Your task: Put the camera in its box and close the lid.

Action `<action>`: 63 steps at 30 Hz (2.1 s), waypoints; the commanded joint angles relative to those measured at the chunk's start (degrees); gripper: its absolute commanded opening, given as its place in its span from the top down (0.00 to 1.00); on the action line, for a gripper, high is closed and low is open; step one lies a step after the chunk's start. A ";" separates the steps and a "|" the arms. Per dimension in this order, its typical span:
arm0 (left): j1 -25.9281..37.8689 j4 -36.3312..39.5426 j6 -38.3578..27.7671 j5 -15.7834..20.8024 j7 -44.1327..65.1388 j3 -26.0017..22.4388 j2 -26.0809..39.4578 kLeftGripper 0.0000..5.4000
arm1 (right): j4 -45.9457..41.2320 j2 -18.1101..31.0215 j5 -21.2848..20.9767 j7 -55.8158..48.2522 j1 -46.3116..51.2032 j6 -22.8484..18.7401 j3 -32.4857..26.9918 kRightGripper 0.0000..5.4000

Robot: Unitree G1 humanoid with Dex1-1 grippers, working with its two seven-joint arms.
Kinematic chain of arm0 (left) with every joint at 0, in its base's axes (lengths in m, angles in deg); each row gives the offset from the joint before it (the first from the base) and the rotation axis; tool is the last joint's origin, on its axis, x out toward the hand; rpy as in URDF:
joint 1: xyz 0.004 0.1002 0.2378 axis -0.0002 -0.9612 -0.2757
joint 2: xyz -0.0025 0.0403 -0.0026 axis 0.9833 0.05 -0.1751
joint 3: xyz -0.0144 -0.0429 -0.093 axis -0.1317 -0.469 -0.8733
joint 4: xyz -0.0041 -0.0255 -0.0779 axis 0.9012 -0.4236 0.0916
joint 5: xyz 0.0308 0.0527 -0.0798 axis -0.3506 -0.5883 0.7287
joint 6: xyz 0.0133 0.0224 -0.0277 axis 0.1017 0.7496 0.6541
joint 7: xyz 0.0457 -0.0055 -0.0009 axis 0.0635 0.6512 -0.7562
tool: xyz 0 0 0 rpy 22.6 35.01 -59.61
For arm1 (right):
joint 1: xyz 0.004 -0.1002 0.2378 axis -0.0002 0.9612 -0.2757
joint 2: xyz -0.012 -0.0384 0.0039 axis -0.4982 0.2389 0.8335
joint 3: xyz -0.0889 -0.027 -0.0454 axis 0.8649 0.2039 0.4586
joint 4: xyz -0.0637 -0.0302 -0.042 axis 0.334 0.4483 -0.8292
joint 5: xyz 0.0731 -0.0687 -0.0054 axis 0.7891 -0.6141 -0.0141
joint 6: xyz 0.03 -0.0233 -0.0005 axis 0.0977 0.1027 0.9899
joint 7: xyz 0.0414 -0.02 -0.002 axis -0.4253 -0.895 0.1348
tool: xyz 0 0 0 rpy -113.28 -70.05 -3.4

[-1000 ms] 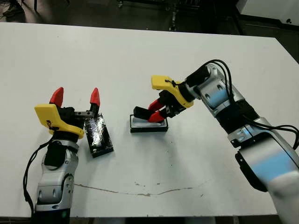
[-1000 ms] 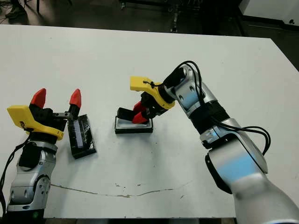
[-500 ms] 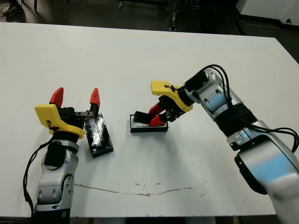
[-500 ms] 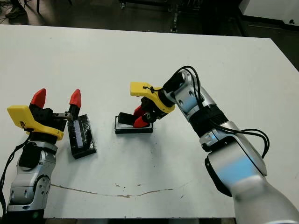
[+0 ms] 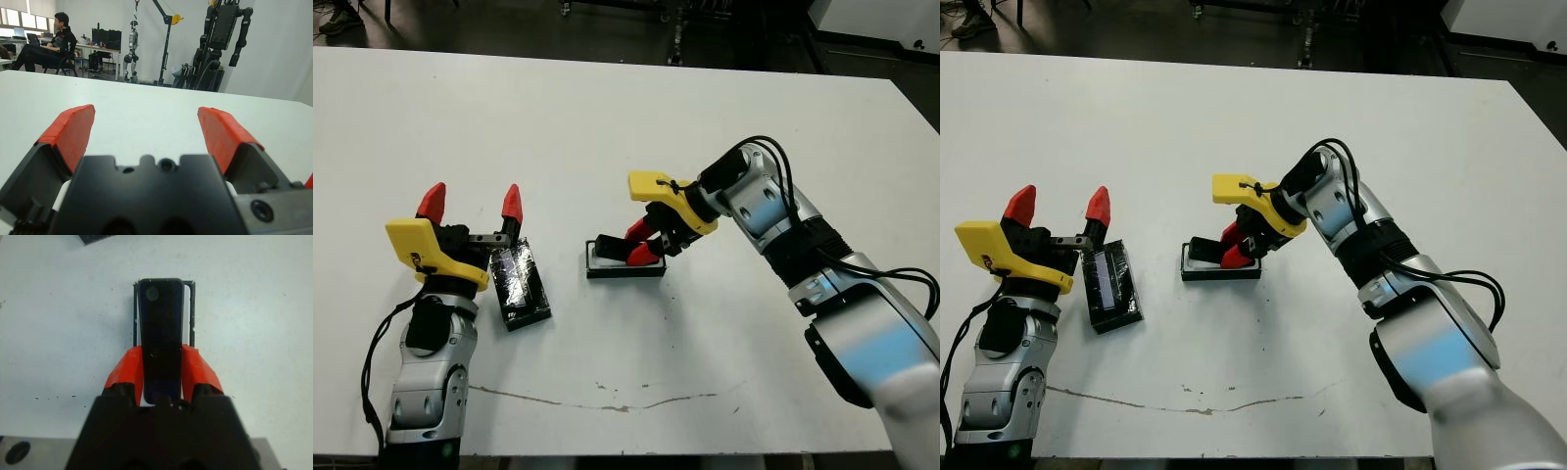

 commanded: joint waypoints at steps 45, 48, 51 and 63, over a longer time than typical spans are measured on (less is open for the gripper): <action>-1.15 0.29 0.95 0.84 -0.23 -0.02 -0.12 0.00 | 2.24 3.89 2.71 -0.30 -6.44 1.15 -9.10 0.00; -1.22 0.27 0.91 1.04 -0.08 0.01 -0.12 0.00 | 1.22 5.00 4.81 -0.49 -7.48 0.01 -11.54 0.00; -1.29 0.69 1.15 0.99 -0.40 0.10 -0.22 0.00 | -3.16 6.08 7.63 2.30 -6.35 -1.23 -15.46 0.00; -0.78 0.38 0.87 1.01 0.00 0.15 -0.07 0.00 | -37.02 3.37 12.69 30.08 18.10 -7.08 -23.76 0.18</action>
